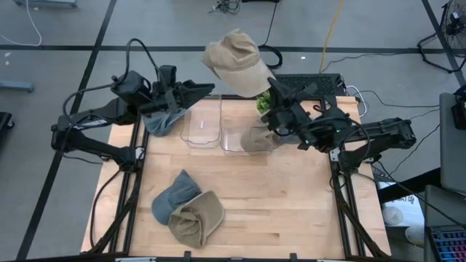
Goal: Pick & Place hat
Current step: Put the top brown cap into the right transparent bin
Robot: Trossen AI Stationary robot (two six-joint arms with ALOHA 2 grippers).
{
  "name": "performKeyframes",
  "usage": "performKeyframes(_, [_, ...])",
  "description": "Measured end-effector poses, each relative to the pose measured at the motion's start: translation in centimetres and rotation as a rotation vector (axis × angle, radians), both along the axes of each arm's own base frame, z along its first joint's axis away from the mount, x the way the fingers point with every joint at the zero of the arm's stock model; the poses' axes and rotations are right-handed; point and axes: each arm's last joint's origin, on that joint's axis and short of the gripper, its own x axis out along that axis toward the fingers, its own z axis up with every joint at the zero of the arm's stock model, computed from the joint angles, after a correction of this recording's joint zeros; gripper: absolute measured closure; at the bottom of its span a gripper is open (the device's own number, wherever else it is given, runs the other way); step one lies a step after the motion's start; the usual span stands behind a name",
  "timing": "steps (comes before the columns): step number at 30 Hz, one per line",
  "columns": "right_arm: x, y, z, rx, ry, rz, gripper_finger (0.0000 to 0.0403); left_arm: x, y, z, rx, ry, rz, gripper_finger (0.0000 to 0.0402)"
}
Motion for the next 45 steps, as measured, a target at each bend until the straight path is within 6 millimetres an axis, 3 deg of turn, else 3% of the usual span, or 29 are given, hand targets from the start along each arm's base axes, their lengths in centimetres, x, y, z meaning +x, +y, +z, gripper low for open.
performKeyframes(20, [0.0,0.1,0.0,-0.006,0.004,0.002,0.0403,4.5,0.9,-1.7,0.007,-0.051,-0.001,0.0156])
performKeyframes(31, [1.7,0.3,-1.3,0.003,0.039,0.010,0.0403,5.1,1.1,-1.5,0.020,-0.125,-0.001,0.0157])
performKeyframes(36, [1.8,0.3,-1.4,0.001,0.041,0.016,0.0403,5.2,1.0,-1.7,-0.008,-0.121,-0.043,0.0192])
performKeyframes(45, [1.8,0.3,-1.4,0.000,0.036,0.019,0.0403,5.2,0.9,-1.7,-0.019,-0.117,-0.068,0.0308])
